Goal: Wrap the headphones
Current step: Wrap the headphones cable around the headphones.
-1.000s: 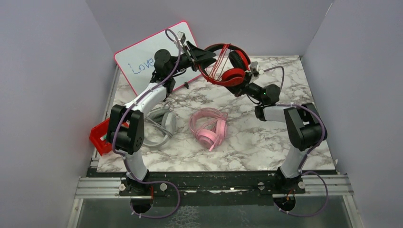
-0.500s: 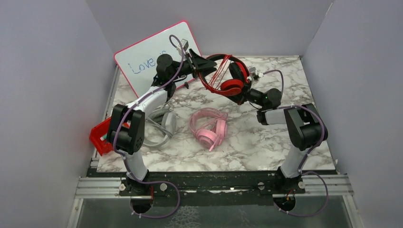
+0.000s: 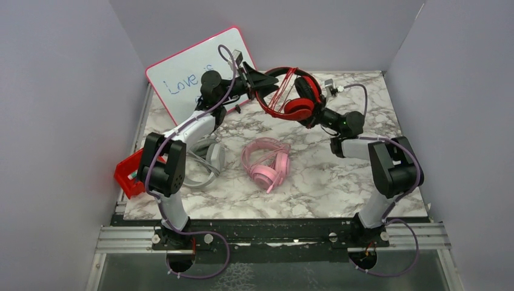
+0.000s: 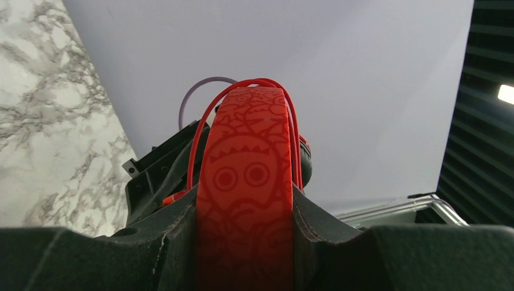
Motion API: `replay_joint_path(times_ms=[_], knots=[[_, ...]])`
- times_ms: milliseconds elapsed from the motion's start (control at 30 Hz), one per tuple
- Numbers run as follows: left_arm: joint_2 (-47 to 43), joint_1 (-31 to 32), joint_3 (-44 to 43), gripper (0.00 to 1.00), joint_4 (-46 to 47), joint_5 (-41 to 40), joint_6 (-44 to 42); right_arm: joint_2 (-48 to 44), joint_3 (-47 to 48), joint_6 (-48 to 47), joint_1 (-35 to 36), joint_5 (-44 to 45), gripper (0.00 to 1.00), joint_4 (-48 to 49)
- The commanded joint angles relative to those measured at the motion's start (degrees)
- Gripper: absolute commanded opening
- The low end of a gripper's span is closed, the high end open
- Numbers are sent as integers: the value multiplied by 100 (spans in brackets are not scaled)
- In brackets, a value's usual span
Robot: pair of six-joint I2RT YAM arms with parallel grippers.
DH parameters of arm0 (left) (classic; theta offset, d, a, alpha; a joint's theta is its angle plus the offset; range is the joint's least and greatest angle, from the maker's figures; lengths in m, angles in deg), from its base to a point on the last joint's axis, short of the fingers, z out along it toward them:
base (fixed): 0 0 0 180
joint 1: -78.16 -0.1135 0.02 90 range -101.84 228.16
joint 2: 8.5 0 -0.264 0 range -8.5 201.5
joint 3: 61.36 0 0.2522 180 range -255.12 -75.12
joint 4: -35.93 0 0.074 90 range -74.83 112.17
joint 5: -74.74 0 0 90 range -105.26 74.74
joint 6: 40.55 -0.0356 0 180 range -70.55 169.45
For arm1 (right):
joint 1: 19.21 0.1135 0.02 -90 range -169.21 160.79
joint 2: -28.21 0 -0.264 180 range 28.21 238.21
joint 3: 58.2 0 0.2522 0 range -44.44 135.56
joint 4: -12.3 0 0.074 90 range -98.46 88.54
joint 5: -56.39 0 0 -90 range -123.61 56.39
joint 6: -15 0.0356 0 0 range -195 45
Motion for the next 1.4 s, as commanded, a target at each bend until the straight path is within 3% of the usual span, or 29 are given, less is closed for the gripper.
replay_joint_path(times_ms=[0,233,500,700,833,967,1133,1367], knots=[[54,81,-10,0,1130,-92,928,-394,263,209,1,339,0,1727],[34,212,-20,0,1455,-257,1382,-635,540,300,9,523,0,1325],[-45,289,122,0,1461,-357,1241,-750,699,232,10,615,4,648],[-92,343,219,0,1413,-414,1174,-1210,738,-494,27,1046,10,-1269],[-71,427,86,0,1409,-456,1239,-1211,800,-808,63,1207,13,-1882],[-39,466,75,0,1466,-506,1317,-1149,762,-621,71,1254,19,-1689],[115,449,190,0,1896,-637,1648,-1291,419,-586,72,1566,34,-1437],[178,417,8,0,2052,-793,1770,-1696,183,-1018,72,2046,44,-2198]])
